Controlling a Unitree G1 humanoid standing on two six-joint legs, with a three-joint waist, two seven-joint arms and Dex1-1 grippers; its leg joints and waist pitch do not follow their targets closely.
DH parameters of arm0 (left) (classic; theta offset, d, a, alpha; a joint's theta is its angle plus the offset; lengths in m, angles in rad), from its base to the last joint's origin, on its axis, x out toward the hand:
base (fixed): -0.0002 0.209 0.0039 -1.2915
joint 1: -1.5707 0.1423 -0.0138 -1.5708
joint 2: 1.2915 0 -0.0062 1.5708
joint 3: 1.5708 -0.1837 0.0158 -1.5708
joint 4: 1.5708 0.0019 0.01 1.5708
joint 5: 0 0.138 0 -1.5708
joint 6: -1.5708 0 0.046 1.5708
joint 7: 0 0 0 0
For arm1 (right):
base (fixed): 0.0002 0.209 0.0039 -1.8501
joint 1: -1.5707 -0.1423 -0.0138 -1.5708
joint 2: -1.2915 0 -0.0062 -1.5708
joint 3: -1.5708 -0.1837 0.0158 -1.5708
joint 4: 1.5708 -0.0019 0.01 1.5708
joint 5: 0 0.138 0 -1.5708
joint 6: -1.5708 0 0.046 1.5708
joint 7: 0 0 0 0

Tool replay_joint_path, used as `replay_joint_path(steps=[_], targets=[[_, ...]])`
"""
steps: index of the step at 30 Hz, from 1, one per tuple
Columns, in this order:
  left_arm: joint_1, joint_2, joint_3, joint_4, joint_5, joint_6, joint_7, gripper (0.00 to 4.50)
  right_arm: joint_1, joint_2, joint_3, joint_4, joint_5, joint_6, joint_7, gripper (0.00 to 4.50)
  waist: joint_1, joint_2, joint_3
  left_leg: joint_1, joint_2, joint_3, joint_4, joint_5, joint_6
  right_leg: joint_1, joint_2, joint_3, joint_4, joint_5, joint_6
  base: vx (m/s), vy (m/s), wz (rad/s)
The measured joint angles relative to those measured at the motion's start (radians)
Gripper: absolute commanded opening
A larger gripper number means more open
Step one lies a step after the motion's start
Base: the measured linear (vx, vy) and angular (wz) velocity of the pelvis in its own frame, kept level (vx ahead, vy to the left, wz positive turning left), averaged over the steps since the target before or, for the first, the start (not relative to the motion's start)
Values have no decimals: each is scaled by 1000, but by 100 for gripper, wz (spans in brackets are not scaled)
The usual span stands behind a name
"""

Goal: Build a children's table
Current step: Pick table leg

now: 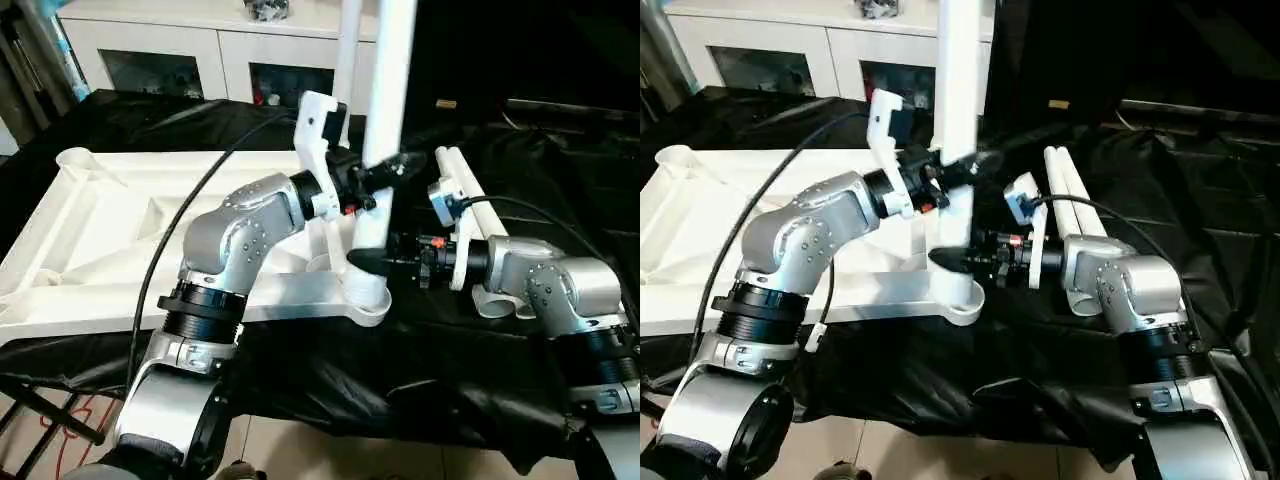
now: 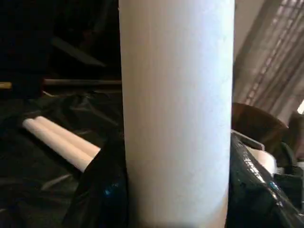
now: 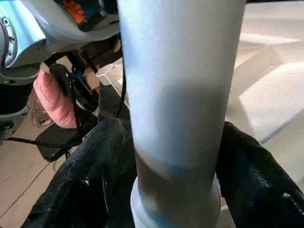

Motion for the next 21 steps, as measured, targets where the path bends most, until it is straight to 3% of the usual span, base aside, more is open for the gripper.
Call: replay_joint_path(steps=[9, 21], targets=[[0, 1, -6, -9, -10, 5, -33, 188, -1, 0, 19, 16, -4, 4, 7, 307, 0, 0, 0, 0, 0, 0, 0, 0, 0, 0, 0, 0, 0, 0, 0, 0, 0, 0], [1, 12, -18, -23, -16, 22, -53, 188, -4, 4, 32, 16, -11, -9, 25, 208, 0, 0, 0, 0, 0, 0, 0, 0, 0, 0, 0, 0, 1, 0, 0, 0, 0, 0]])
